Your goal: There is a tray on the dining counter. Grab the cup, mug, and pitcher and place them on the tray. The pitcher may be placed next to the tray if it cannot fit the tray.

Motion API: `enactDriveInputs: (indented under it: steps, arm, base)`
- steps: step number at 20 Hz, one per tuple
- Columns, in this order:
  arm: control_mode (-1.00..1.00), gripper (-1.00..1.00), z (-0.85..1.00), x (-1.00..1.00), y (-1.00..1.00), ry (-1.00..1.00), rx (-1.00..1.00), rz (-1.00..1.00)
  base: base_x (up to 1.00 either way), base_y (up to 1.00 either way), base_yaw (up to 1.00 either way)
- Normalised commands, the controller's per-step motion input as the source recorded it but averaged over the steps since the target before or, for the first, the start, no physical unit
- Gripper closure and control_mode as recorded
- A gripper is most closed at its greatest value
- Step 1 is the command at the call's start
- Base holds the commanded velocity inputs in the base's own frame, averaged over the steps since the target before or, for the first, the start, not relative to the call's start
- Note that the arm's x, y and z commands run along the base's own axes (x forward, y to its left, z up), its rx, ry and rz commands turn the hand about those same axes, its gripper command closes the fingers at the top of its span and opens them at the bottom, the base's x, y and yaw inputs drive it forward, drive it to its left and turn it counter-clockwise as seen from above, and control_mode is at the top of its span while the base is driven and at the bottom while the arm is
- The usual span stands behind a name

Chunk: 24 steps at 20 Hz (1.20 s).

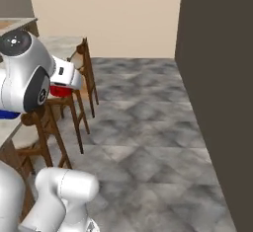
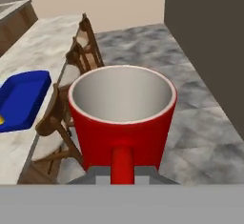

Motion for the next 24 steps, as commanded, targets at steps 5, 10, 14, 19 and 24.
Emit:
enactDriveInputs:
  steps: [5, 10, 14, 19, 24]
  arm:
    - [1.0, 1.0, 0.0, 0.0, 0.0, 0.0, 0.0, 0.0]
    - [1.0, 1.0, 0.0, 0.0, 0.0, 0.0, 0.0, 0.0]
    - [1.0, 1.0, 0.0, 0.0, 0.0, 0.0, 0.0, 0.0]
    - [1.0, 1.0, 0.0, 0.0, 0.0, 0.0, 0.0, 0.0]
    - [1.0, 1.0, 0.0, 0.0, 0.0, 0.0, 0.0, 0.0]
  base:
    - [0.86, -0.59, 0.35]
    - [0.4, -0.71, 0.33]
    - [0.19, -0.59, 0.49]
    - [0.2, -0.5, 0.68]
    - [0.36, -0.43, 0.72]
